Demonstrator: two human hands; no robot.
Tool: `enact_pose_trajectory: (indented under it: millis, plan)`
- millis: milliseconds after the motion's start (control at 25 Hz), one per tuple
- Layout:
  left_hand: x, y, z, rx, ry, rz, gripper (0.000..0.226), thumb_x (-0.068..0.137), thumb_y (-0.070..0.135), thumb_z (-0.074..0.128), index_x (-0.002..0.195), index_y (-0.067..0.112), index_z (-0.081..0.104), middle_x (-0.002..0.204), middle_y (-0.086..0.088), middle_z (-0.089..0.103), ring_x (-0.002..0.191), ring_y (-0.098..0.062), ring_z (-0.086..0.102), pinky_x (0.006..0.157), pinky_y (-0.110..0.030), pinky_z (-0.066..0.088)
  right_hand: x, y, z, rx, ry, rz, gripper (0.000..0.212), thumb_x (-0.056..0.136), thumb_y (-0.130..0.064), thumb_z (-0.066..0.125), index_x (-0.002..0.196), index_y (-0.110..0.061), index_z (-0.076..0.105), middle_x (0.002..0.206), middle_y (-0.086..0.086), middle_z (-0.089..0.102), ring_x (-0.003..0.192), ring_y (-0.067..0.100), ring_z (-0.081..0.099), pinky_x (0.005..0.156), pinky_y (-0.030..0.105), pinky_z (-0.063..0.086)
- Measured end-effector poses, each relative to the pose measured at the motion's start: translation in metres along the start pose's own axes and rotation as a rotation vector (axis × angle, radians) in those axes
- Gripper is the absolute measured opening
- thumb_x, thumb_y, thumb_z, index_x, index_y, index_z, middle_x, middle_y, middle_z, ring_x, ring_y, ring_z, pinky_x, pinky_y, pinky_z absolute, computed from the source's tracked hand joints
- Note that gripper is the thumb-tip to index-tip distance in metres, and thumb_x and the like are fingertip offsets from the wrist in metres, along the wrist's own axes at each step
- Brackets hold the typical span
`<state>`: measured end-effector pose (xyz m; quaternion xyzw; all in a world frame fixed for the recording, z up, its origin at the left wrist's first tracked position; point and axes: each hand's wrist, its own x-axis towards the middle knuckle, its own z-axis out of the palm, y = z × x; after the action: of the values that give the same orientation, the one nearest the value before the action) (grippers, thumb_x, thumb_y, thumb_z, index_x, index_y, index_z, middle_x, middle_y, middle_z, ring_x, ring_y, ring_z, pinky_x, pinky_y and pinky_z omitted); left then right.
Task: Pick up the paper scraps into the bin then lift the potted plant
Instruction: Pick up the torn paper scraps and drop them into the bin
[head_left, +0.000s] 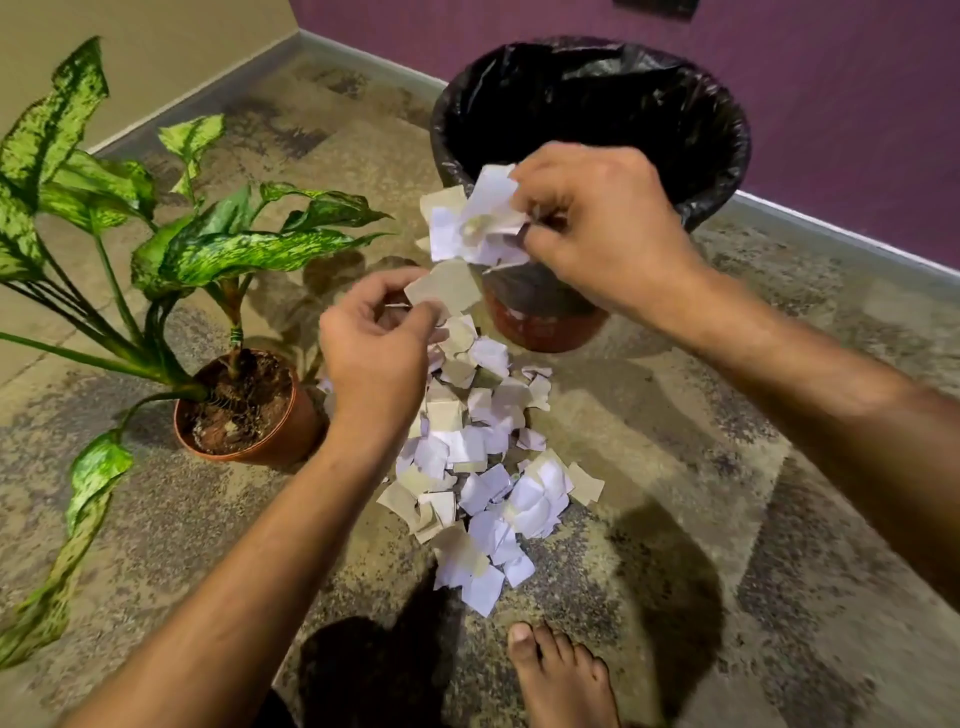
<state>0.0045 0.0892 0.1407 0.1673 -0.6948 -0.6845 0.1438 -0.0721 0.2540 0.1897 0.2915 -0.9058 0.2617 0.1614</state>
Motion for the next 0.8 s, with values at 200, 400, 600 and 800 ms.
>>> enact_pose_trajectory:
  millis: [200, 400, 600, 800]
  plan:
    - [0.026, 0.045, 0.039, -0.058, -0.03, 0.195, 0.022, 0.079, -0.01, 0.06, 0.09, 0.008, 0.068, 0.087, -0.012, 0.07, 0.072, -0.019, 0.064, 0.069, -0.035, 0.059, 0.038, 0.014, -0.033, -0.128, 0.123, 0.09, 0.02, 0.086, -0.031, 0.064, 0.095, -0.015, 0.071, 0.093, 0.001, 0.066, 0.087, 0.016, 0.059, 0.073, 0.023, 0.038]
    - [0.069, 0.062, 0.075, 0.154, -0.004, 0.259, 0.025, 0.073, -0.006, 0.06, 0.089, 0.01, 0.072, 0.085, -0.003, 0.071, 0.074, -0.015, 0.065, 0.069, -0.034, 0.058, 0.042, 0.038, -0.02, -0.156, 0.033, 0.195, 0.024, 0.087, -0.017, 0.059, 0.108, -0.016, 0.071, 0.117, 0.004, 0.067, 0.111, 0.024, 0.059, 0.093, 0.031, 0.045]
    - [0.084, 0.06, 0.088, 0.362, -0.032, 0.246, 0.035, 0.076, -0.002, 0.063, 0.106, 0.015, 0.07, 0.095, 0.008, 0.069, 0.092, -0.006, 0.066, 0.085, -0.025, 0.056, 0.037, 0.056, -0.014, -0.149, 0.009, 0.299, 0.036, 0.084, -0.018, 0.069, 0.119, -0.018, 0.065, 0.126, 0.007, 0.061, 0.119, 0.029, 0.052, 0.095, 0.039, 0.045]
    - [0.068, 0.052, 0.079, 0.366, -0.086, 0.379, 0.039, 0.08, -0.001, 0.06, 0.114, 0.015, 0.067, 0.105, 0.009, 0.068, 0.098, -0.003, 0.063, 0.088, -0.022, 0.054, 0.034, 0.062, -0.015, -0.17, -0.004, 0.314, 0.058, 0.082, 0.0, 0.06, 0.136, -0.019, 0.052, 0.141, 0.001, 0.048, 0.133, 0.021, 0.041, 0.108, 0.033, 0.034]
